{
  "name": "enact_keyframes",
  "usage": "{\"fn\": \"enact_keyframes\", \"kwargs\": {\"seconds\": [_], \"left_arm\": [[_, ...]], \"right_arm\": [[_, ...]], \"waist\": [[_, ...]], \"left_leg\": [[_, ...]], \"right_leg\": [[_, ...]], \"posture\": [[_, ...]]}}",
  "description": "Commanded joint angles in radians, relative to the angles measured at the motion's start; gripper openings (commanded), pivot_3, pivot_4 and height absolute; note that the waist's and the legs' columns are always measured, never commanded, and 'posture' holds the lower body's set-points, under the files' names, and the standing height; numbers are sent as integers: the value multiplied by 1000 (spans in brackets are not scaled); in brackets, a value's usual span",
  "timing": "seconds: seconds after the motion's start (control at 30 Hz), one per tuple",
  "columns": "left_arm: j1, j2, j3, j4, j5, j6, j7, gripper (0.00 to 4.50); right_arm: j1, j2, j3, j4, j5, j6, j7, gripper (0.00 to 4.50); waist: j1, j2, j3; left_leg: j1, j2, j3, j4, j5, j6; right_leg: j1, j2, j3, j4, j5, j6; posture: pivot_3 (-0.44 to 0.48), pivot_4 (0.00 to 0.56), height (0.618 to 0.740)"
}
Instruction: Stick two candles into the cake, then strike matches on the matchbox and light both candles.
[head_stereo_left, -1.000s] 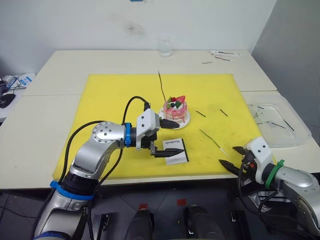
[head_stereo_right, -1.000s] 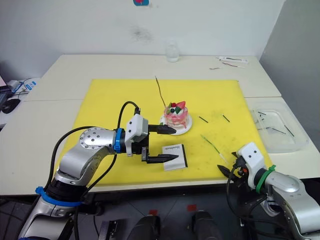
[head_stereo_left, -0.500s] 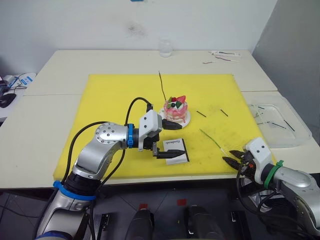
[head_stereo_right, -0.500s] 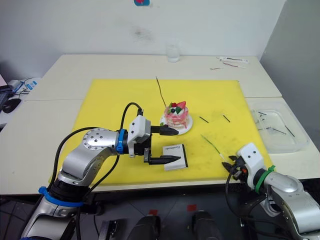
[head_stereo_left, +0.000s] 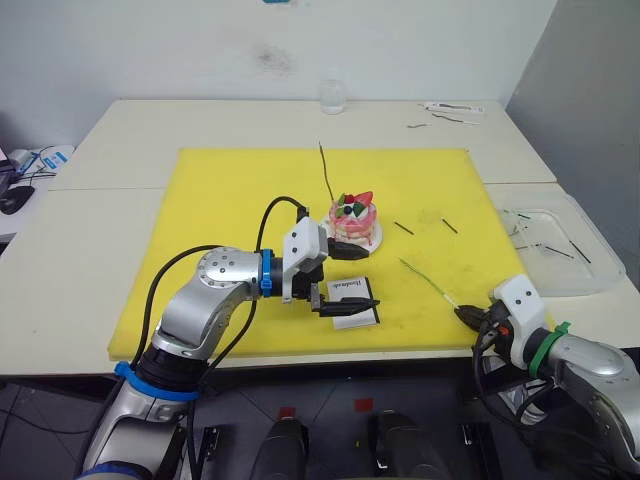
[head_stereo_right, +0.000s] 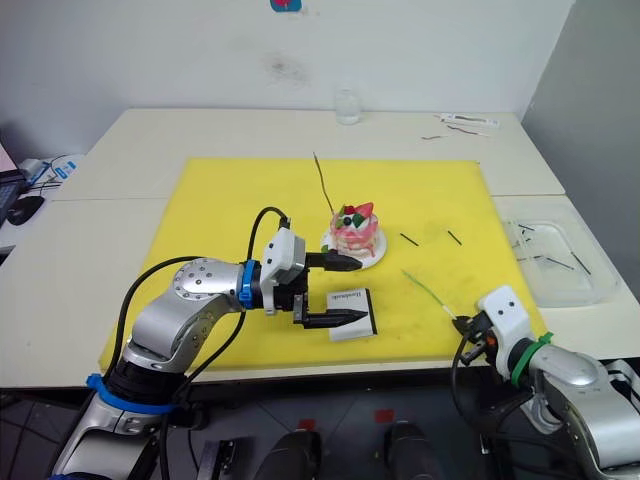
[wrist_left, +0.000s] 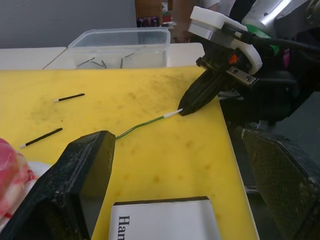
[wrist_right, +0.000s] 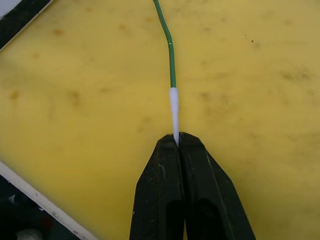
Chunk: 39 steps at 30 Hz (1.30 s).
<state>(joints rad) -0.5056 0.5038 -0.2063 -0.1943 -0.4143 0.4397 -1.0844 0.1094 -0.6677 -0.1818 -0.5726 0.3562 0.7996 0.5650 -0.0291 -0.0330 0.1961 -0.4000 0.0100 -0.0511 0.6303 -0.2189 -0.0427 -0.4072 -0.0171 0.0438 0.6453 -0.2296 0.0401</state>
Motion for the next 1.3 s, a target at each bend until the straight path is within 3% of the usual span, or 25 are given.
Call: {"fn": "enact_keyframes", "kwargs": {"seconds": [0.03,0.3,0.6,0.7,0.83,0.93,1.07,1.17,1.3], "left_arm": [[-6,-1,17,-23,-24,5,-4,4500],[-11,-29,-26,-31,-33,-12,-39,4500],[6,-43,-28,-37,-24,-20,-34,4500],[12,-45,-30,-38,-20,-24,-29,4500],[7,-58,-33,-35,-19,-29,-16,4500],[8,-64,-41,-42,-19,-30,-10,4500],[-4,-78,-66,-44,14,-46,3,4500],[-20,-95,-83,-38,28,-46,20,4500],[-29,-113,-105,-39,38,-40,27,4500]], "right_arm": [[13,-72,-107,-41,23,8,39,59],[90,-272,-222,80,6,-79,227,59],[149,-324,-218,229,-21,-188,336,59],[140,-327,-214,239,-13,-187,352,672],[114,-380,-210,260,-28,-191,390,2100],[108,-476,-223,246,-23,-159,461,3224],[-24,-613,-174,227,13,-21,487,4476],[-169,-653,-79,181,70,138,474,4476],[-299,-622,37,160,90,276,418,4476]], "waist": [[0,0,0],[0,0,0],[-1,1,0],[-1,1,0],[-1,1,0],[-1,1,0],[-3,3,-1],[-1,2,-1],[0,2,-1]], "left_leg": [[0,0,0,0,0,0],[0,0,0,0,0,0],[0,0,0,0,0,0],[0,0,0,1,0,0],[0,0,0,2,0,0],[0,0,0,2,0,0],[0,0,1,2,0,0],[1,0,1,2,0,0],[0,0,0,1,0,0]], "right_leg": [[0,0,0,0,0,0],[0,0,0,0,0,0],[1,0,0,0,0,0],[1,0,0,0,0,0],[1,0,0,0,0,0],[1,0,0,0,0,0],[1,0,1,0,0,0],[1,0,0,0,0,0],[1,0,0,-1,0,0]], "posture": [[0,150,740],[0,150,740],[0,150,740],[0,150,740],[0,150,740],[0,150,740],[0,150,740],[0,150,740],[0,150,740]]}}
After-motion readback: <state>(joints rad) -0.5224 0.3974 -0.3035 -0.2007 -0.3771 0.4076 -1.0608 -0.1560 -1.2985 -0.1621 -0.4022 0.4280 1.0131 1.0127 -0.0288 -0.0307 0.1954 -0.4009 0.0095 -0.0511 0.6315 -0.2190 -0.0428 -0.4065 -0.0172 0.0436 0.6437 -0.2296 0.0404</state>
